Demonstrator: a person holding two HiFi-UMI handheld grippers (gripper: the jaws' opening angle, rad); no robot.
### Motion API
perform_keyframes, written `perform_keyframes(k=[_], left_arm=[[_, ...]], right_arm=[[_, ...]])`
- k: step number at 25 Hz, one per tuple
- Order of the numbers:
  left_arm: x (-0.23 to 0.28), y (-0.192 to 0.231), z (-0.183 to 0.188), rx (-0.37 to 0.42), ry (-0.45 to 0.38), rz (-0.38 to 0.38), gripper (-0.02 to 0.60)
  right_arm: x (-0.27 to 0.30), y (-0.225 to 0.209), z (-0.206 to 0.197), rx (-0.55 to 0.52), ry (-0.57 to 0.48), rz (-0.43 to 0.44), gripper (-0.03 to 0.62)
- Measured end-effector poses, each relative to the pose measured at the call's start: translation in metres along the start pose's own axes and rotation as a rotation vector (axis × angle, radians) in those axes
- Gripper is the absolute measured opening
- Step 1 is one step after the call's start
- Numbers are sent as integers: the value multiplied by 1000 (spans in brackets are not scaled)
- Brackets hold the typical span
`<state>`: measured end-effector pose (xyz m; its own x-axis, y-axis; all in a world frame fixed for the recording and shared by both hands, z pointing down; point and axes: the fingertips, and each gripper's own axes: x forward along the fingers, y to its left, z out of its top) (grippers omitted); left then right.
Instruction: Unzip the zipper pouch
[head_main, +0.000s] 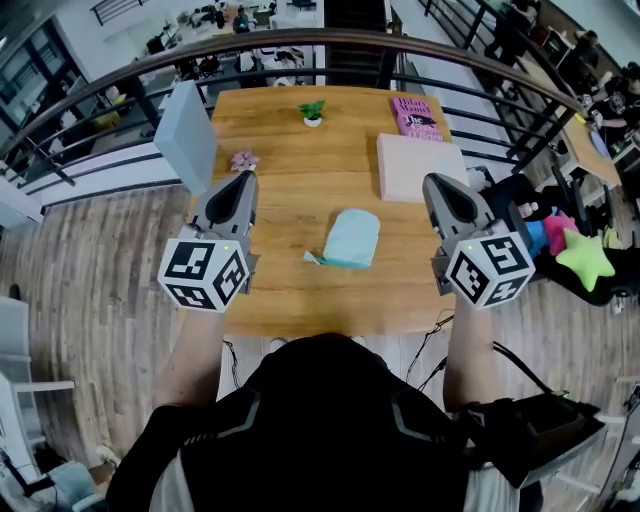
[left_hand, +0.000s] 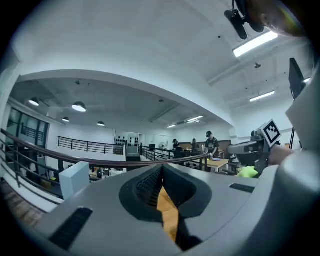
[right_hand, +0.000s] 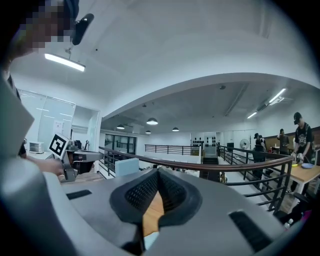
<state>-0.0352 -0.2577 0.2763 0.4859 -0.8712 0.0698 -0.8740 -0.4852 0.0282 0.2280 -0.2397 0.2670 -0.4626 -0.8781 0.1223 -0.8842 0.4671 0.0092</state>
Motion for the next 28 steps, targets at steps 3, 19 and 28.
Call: perform_keyframes(k=[3, 19, 28], left_arm=[[-1, 4, 2, -1, -11, 44, 29], [5, -9, 0, 35, -14, 75, 29], [9, -17, 1, 47, -16, 79, 29]], right_arm=[[1, -2, -2, -22, 15, -16, 8], [2, -8, -5, -40, 19, -9, 8], [0, -16, -7, -50, 28, -5, 8]])
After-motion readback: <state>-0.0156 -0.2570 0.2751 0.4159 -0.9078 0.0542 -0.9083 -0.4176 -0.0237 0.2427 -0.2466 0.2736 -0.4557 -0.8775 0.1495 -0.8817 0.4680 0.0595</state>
